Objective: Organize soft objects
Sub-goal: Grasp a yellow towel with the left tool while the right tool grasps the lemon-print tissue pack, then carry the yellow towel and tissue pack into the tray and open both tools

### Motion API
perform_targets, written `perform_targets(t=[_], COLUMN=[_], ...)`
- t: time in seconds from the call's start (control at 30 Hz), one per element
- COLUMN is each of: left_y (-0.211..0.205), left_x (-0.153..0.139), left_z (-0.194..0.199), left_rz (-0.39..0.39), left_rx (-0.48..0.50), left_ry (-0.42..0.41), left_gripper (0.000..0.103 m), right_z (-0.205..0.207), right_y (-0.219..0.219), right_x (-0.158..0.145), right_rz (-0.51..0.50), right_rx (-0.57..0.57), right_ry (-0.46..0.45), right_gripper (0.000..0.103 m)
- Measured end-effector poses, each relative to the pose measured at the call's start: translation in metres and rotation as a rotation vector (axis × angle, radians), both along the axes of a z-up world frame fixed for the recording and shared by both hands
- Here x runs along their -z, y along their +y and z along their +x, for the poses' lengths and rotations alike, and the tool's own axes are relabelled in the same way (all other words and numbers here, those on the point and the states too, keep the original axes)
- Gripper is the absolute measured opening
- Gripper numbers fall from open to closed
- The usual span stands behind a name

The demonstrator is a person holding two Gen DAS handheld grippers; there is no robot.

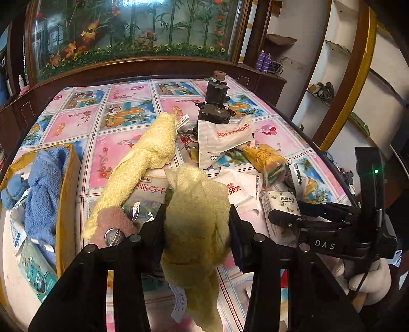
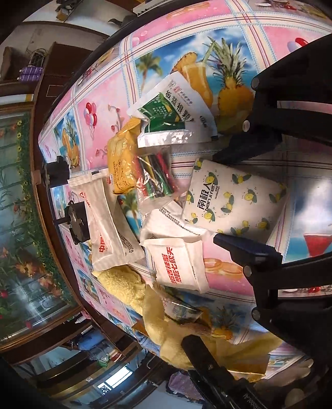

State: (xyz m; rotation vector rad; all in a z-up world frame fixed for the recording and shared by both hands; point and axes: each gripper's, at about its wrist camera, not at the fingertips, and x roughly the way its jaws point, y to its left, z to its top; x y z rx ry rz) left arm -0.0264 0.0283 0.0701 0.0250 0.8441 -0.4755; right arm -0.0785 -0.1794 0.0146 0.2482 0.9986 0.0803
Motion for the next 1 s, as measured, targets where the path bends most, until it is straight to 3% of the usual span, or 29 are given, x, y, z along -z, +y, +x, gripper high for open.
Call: perform_targets(t=[0.23, 0.4, 0.6, 0.73, 0.9, 1.0], left_y=[0.052, 0.109, 0.184, 0.216, 0.230, 0.235], left_x=[-0.034, -0.046, -0.020, 0.005, 0.032, 0.036], left_z=[-0.031, -0.040, -0.032, -0.030, -0.018, -0.018], left_rz=[-0.119, -0.076, 0.024, 0.049, 0.088, 0.032], left_rx=[-0.053, -0.171, -0.375, -0.456, -0.467, -0.466], left_ry=[-0.062, -0.104, -0.045, 0.002, 0.073, 0.076], left_gripper=[0.041, 0.041, 0.041, 0.042, 0.044, 0.050], right_z=[-0.043, -0.052, -0.035, -0.020, -0.001, 0.008], right_y=[-0.018, 0.012, 0.089, 0.146, 0.216, 0.253], right_x=[-0.022, -0.057, -0.073, -0.078, -0.078, -0.070], right_rz=[0.119, 0.112, 0.133, 0.133, 0.112, 0.105], right_rx=[0.005, -0.095, -0.280, -0.393, -0.520, -0.584], right_ry=[-0.041, -0.125, -0.144, -0.140, -0.122, -0.099], right_gripper=[0.056, 0.056, 0.056, 0.056, 0.056, 0.056])
